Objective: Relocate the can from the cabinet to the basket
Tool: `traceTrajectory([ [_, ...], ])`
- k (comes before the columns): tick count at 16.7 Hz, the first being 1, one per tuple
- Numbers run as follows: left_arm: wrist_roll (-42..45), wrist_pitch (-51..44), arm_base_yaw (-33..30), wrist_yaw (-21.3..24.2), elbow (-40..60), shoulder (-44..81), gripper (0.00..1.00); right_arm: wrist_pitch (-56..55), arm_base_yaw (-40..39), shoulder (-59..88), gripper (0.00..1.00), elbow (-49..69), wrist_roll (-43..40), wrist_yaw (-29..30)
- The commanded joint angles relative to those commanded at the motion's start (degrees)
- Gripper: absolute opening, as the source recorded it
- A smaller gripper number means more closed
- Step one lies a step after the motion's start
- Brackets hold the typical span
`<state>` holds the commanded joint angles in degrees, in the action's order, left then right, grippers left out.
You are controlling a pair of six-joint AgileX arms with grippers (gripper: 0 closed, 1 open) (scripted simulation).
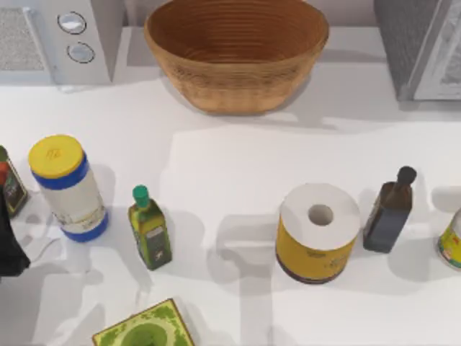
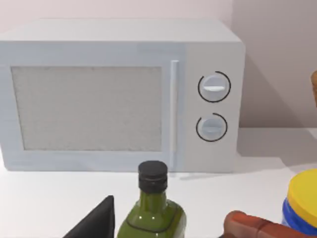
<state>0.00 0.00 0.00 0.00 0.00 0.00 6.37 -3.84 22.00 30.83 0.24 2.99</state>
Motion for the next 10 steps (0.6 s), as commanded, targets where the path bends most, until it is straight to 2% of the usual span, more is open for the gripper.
traceTrajectory([
  [10,0.00,0.00,0.00,0.00,0.00,0.00,1.00,11.56,-4.94,36.15,1.00,45.69,0.62,5.39],
])
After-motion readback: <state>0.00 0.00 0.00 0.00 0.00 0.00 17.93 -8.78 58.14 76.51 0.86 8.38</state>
